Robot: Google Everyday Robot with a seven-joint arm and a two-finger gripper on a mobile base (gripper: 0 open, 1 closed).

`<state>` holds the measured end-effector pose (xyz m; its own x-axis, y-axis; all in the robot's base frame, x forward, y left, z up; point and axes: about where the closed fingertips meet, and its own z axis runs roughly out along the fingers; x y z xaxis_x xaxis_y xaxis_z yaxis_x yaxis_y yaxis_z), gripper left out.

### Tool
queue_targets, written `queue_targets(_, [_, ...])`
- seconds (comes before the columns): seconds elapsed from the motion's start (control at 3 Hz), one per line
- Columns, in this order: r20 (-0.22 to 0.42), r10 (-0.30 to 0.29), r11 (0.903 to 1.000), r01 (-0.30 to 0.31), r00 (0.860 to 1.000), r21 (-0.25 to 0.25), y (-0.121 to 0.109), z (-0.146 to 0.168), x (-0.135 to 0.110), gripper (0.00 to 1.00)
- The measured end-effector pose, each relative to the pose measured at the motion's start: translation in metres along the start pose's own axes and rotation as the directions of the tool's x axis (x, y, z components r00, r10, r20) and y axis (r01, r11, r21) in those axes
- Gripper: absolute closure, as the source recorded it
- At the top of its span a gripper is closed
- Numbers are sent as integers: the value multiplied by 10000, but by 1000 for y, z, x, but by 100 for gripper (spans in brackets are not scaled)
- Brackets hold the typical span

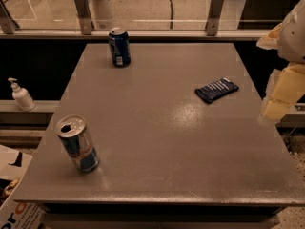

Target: Knock redbull can over

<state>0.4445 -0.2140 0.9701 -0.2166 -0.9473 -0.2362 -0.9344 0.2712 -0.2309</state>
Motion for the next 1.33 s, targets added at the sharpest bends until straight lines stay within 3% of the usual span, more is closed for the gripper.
queue_targets(0.33, [806, 195, 9989, -161, 9966, -431, 6, 17, -5, 0])
queue_targets(0.67, [1986, 576, 9936, -368, 9784, -1069, 19, 29, -10, 0])
queue_targets(1.0, [3474, 940, 9857, -382, 9330, -1640, 40, 38, -22, 0])
queue_targets(1.33, [5045, 1188, 9779, -126, 8552, -2089, 64, 48, -48, 0])
